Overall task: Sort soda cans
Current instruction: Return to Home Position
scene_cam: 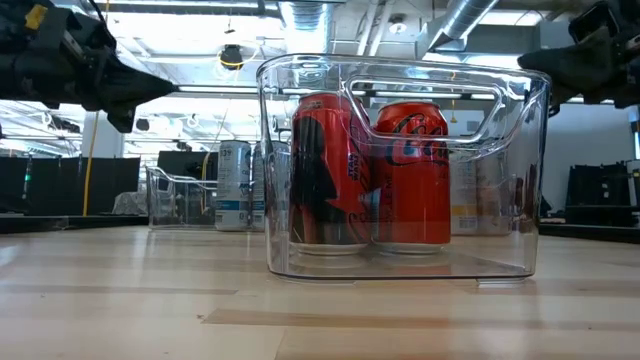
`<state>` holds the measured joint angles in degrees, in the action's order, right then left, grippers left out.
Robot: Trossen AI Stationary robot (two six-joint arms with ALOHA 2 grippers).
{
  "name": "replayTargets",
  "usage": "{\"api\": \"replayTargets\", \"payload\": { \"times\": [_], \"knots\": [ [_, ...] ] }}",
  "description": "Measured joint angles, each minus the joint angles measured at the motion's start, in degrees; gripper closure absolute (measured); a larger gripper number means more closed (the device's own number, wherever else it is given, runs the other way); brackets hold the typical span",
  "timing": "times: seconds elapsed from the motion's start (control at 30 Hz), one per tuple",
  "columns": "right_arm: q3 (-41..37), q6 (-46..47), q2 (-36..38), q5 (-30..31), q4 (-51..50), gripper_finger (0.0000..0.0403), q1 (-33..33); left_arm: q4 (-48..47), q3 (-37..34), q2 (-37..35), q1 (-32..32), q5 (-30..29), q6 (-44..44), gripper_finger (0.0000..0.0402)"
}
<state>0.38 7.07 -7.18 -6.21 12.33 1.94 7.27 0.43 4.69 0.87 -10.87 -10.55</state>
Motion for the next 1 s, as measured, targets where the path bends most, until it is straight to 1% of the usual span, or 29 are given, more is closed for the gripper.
{"api": "replayTargets", "payload": {
  "times": [0.13,0.33,0.4,0.47,0.57,0.67,0.8,1.0],
  "knots": [
    [0.0,0.0,1.4,-1.6,-1.7,0.0394,-0.3,-0.6,0.0,0.0,-2.8,-1.0,-0.7,0.0402],
    [0.0,0.0,5.6,-2.0,-5.6,0.0394,-0.2,-0.7,0.0,-1.1,-7.8,-1.5,-0.4,0.0402],
    [0.0,0.4,7.2,-2.1,-6.9,0.0394,-0.2,-2.9,0.0,-2.7,-9.1,-1.7,0.7,0.0402],
    [-0.1,-0.2,7.1,-2.5,-6.8,0.0394,-0.2,-3.9,0.1,-4.2,-9.8,-0.6,3.8,0.0402],
    [-0.1,-1.3,6.9,-2.7,-7.3,0.0395,-0.7,-4.2,0.1,-4.6,-10.0,1.3,6.1,0.0402],
    [-0.1,0.4,6.9,-2.8,-7.8,0.0395,-1.9,-4.3,0.1,-3.6,-9.2,1.6,6.9,0.0402],
    [-0.1,1.5,6.9,-4.4,-9.0,0.0395,-2.6,-4.5,0.1,-3.0,-7.7,2.6,7.8,0.0402],
    [-0.1,1.5,6.5,-4.4,-9.2,0.0395,-2.9,-4.8,0.1,-2.5,-6.6,4.0,6.9,0.0402]
  ]
}}
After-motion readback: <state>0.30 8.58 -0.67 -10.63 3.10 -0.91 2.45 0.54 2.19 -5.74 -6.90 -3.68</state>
